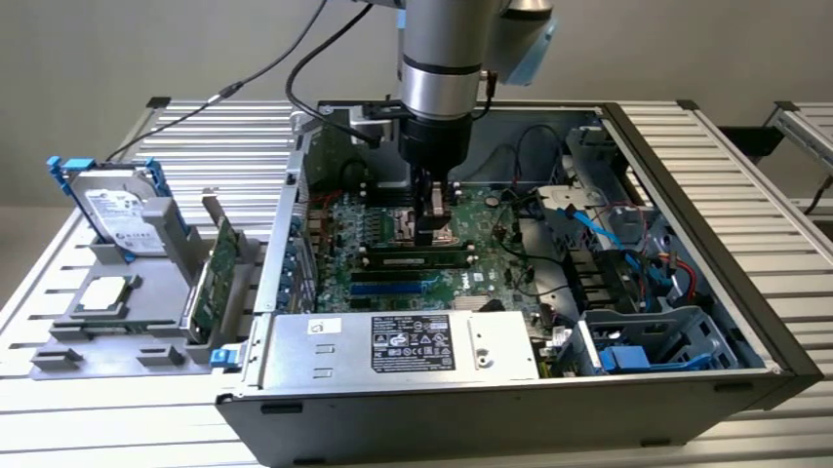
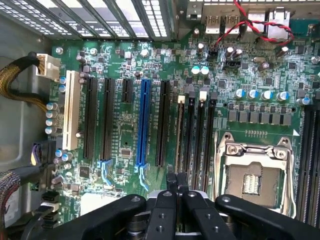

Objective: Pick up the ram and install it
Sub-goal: 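Press down the ram until it locks into place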

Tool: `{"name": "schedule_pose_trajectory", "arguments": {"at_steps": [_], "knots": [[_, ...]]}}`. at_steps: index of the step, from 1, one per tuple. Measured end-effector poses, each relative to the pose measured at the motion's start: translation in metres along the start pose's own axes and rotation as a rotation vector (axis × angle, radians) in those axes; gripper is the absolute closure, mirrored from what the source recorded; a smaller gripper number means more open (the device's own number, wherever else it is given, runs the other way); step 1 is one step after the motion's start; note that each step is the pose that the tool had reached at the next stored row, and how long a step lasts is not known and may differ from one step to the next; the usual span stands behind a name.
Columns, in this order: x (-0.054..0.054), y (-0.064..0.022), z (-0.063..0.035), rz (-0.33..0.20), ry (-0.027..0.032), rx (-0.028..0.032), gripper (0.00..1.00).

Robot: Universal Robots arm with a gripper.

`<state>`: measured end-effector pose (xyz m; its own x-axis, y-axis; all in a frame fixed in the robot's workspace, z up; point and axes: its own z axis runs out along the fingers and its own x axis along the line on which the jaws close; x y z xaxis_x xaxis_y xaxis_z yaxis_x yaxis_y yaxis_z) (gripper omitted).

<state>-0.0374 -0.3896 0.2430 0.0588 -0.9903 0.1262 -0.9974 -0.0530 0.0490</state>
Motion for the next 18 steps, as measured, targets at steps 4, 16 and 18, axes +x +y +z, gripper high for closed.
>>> {"name": "schedule_pose_trajectory", "arguments": {"at_steps": [4, 16, 18], "knots": [[0.0000, 0.0000, 0.0000, 0.000, 0.0000, 0.0000, 0.89], [0.0000, 0.0000, 0.0000, 0.000, 0.0000, 0.0000, 0.89], [0.0000, 0.0000, 0.0000, 0.000, 0.0000, -0.0001, 0.89]]}}
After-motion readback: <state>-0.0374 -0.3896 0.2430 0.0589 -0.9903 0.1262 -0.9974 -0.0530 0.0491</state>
